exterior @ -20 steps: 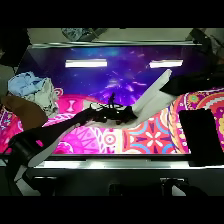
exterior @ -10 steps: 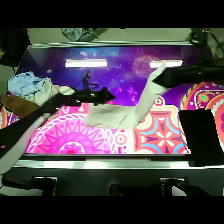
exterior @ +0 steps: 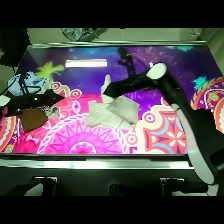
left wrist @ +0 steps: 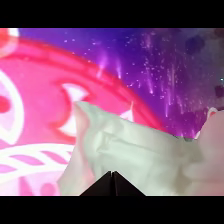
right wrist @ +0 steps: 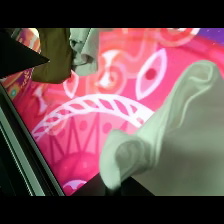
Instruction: Fold the shirts.
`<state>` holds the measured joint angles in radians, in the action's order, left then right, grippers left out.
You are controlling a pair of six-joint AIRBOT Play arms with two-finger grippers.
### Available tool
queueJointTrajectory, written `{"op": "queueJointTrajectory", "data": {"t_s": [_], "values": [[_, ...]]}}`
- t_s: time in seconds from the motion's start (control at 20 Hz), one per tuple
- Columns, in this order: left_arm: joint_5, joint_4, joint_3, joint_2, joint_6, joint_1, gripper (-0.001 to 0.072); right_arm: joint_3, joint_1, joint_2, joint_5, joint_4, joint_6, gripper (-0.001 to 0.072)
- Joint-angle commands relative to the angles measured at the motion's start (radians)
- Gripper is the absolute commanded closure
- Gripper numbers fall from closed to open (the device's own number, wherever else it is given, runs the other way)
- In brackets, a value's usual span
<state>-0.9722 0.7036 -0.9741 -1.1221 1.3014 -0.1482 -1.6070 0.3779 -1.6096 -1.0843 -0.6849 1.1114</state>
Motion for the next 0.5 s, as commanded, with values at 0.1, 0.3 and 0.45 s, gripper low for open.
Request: {"op": "queueJointTrajectory", "data": {"t_s": [0.1,0.3,0.45], "values": [[-0.004,0.010,0.136,0.077,0.000,-0.056,0.0675,-0.001,0.113,-0.195,0.072,0.031,0.038,0.0667],[-0.001,0.004,0.143,0.076,-0.004,-0.056,0.0675,-0.001,0.122,-0.265,0.112,0.175,0.018,0.0255],[0.000,0.004,0.143,0.076,-0.004,-0.056,0.0675,-0.002,0.050,-0.221,0.040,0.143,-0.058,0.0161]]}}
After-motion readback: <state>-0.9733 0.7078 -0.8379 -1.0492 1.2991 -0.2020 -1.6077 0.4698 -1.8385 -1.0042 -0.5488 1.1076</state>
